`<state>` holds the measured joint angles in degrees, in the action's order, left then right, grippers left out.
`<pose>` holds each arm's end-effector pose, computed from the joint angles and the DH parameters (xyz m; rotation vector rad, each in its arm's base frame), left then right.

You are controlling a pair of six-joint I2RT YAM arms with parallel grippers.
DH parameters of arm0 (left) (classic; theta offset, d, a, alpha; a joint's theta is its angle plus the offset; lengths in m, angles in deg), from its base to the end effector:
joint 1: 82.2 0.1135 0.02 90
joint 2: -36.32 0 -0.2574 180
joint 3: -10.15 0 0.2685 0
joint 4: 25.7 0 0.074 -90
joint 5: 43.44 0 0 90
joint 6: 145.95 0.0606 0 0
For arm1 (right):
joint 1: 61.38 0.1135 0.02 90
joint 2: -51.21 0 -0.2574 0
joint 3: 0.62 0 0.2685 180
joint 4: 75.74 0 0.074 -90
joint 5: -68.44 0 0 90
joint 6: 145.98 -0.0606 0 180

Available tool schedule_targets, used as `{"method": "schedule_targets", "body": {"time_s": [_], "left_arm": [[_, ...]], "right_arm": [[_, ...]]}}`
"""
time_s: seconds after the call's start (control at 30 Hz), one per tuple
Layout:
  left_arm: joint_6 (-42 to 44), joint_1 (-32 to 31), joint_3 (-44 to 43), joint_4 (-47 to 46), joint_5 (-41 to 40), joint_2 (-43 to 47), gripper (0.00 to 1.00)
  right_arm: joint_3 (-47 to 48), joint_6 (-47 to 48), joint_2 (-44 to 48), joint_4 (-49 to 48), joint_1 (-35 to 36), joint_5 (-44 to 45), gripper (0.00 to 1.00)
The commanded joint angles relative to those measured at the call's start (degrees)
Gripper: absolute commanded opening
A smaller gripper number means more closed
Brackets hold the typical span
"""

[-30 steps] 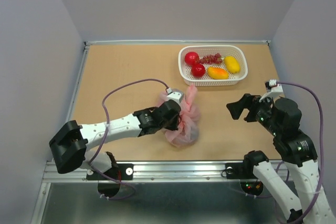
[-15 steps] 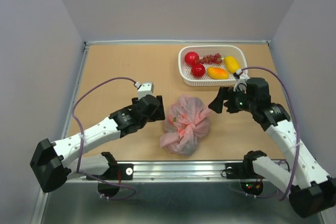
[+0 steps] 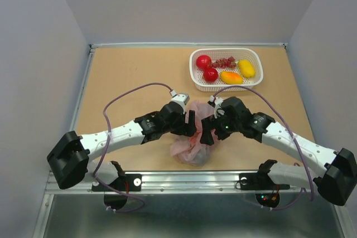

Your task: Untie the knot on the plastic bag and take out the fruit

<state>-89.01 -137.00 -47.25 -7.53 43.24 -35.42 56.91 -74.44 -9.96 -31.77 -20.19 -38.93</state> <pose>0.1832 -0.2537 0.2192 0.3901 2.2215 -0.8111 0.1783 0.1800 0.2246 -0.6435 2.4435 0.8207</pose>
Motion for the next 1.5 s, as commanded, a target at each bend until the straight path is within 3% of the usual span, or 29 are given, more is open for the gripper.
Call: {"method": "schedule_targets", "body": {"time_s": [0.0,0.07,0.17,0.2,0.3,0.33,0.37,0.47,0.5,0.53,0.57,0.6,0.67,0.9,1.0,1.07,1.17,1.2,1.27,1.3,1.33,1.4,1.47], "left_arm": [[4.6,-0.2,-0.2,-5.0,0.9,-3.3,0.85],[4.5,-0.2,-0.8,-5.0,0.2,-4.8,0.81],[3.9,-0.1,-1.1,-5.0,0.1,-6.4,0.65],[3.5,-0.2,-1.0,-6.6,-0.3,-6.6,0.48],[3.2,-0.2,-0.9,-7.5,-1.3,-6.9,0.26],[2.9,-0.2,-1.0,-7.6,-1.4,-7.3,0.04],[2.3,-0.1,-1.1,-7.4,-1.9,-7.4,0.0],[0.3,0.9,-0.6,-6.8,-4.2,-6.7,0.0],[-0.2,1.8,0.5,-6.8,-4.8,-6.2,0.0],[-0.6,2.9,1.2,-6.8,-5.0,-6.0,0.0],[-1.6,6.2,1.8,-6.0,-5.6,-5.6,0.0],[-2.0,8.0,3.3,-5.4,-6.0,-4.6,0.0],[-3.4,14.5,4.9,-3.9,-7.5,-3.3,0.0],[-5.2,34.7,10.0,-3.5,-2.1,2.7,0.0],[-4.7,41.6,11.2,-4.3,1.2,6.2,0.0],[-1.5,44.3,10.6,-4.0,2.0,7.7,0.0],[1.3,43.9,8.5,-4.2,6.8,7.2,0.0],[3.0,43.6,7.9,-4.3,9.7,7.1,0.0],[4.2,41.8,7.5,-4.4,11.0,7.7,0.0],[5.0,41.3,7.5,-4.3,11.8,8.0,0.0],[5.3,40.8,7.6,-4.3,12.0,9.4,0.0],[5.4,39.9,7.7,-3.6,12.0,10.7,0.0],[5.5,39.7,7.2,-2.0,12.0,12.4,0.0]], "right_arm": [[-0.7,-3.0,-1.1,-3.9,4.8,4.3,1.0],[-0.4,-4.1,-2.6,-4.8,7.0,6.4,1.0],[0.4,-5.4,-5.0,-6.4,9.2,8.1,0.99],[0.6,-5.7,-6.8,-7.5,9.5,10.1,0.98],[0.9,-5.5,-10.8,-8.9,10.2,13.8,0.93],[1.2,-5.7,-11.9,-9.1,10.3,14.7,0.91],[2.5,-5.8,-13.7,-9.0,10.2,15.5,0.83],[3.6,-5.7,-14.4,-9.2,10.3,16.5,0.61],[3.5,-5.3,-14.2,-9.3,10.3,18.8,0.39],[3.5,-5.0,-13.8,-9.3,10.2,20.4,0.29],[3.2,-5.3,-13.5,-9.3,10.2,22.3,0.11],[3.1,-4.6,-12.8,-9.2,10.2,25.7,0.03],[2.5,-4.0,-10.4,-9.1,10.2,29.1,0.01],[-1.1,-8.1,-0.3,-7.3,7.6,46.2,0.01],[-3.1,-9.9,4.3,-7.1,6.0,47.2,0.01],[-2.2,-5.9,4.4,-7.5,6.0,43.3,0.01],[0.5,2.9,0.5,-7.4,6.1,30.1,0.13],[2.6,4.2,-1.4,-7.4,6.0,23.8,0.26],[5.1,6.2,-2.8,-7.4,6.1,19.8,0.41],[8.3,6.9,-3.5,-7.4,6.1,18.2,0.63],[9.9,7.7,-4.0,-7.4,6.2,16.2,0.72],[13.5,9.4,-5.9,-7.3,6.4,14.8,0.87],[18.4,12.7,-8.3,-7.0,6.4,12.7,0.9]]}}
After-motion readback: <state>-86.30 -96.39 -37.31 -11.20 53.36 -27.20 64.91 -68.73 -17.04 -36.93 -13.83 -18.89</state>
